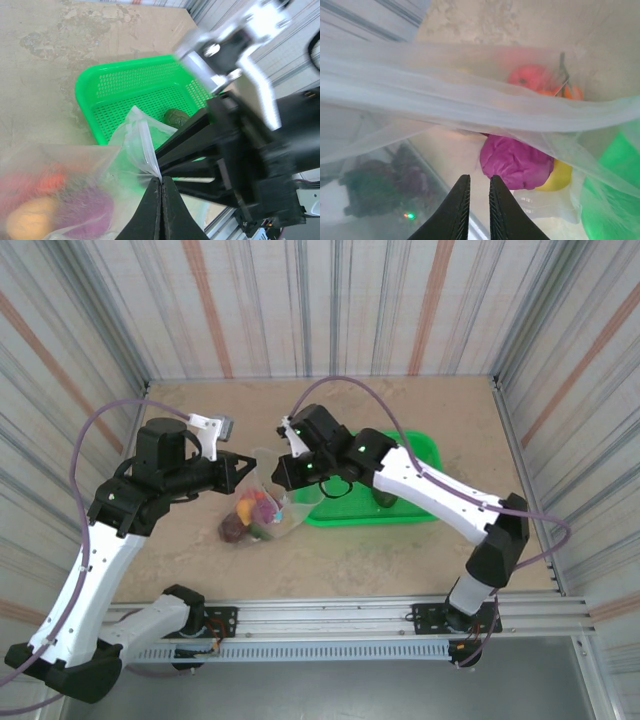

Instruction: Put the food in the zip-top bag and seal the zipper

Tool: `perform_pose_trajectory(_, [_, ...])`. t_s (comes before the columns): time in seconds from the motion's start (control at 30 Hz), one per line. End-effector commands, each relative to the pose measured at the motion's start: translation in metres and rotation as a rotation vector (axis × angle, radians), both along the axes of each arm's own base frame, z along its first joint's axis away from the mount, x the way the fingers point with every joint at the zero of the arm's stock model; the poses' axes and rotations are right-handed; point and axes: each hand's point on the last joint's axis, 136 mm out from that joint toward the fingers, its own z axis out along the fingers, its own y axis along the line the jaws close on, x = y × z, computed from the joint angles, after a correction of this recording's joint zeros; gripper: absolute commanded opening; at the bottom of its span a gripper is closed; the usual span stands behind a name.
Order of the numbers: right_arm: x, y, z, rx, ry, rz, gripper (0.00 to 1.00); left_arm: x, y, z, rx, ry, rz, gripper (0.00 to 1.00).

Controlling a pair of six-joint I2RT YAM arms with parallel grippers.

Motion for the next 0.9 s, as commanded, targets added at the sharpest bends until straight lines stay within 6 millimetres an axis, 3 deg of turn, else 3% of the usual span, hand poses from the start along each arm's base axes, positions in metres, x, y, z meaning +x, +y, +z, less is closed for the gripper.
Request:
perform_pose_trajectory(0.0, [0.003, -0.028, 0.035, 0.047, -0.027, -0.037, 0.24, -0.001, 0.003, 0.015, -0.010, -0.055, 0.001, 0.00])
perform_pose_trajectory(0.13, [0.013, -0.065, 0.040, 0.052, -0.045, -0.113, 0.33, -0.002, 0.003, 0.015, -0.009, -0.053, -0.001, 0.00])
perform_pose_trajectory(0.23, [0.021, -0.095, 0.033, 0.009, -0.071, -0.181, 0.58, -0.003, 0.003, 0.015, -0.010, -0.052, -0.002, 0.00])
perform_pose_trajectory(0.33, [0.034, -0.134, 0.009, -0.131, -0.094, -0.301, 0.86, -0.003, 0.004, 0.014, -0.007, -0.054, -0.004, 0.00])
perform_pose_trajectory(0.43, [0.041, -0.164, -0.023, -0.267, -0.068, -0.377, 1.00, -0.004, 0.004, 0.013, -0.006, -0.050, -0.005, 0.00])
perform_pose_trajectory(0.63, [0.052, -0.202, -0.075, -0.433, -0.038, -0.473, 0.99, -0.005, 0.005, 0.011, -0.005, -0.048, -0.003, 0.00])
perform_pose_trajectory(0.87, [0.066, -0.227, -0.140, -0.510, 0.110, -0.535, 0.99, -0.006, 0.004, 0.011, -0.012, -0.046, -0.005, 0.00])
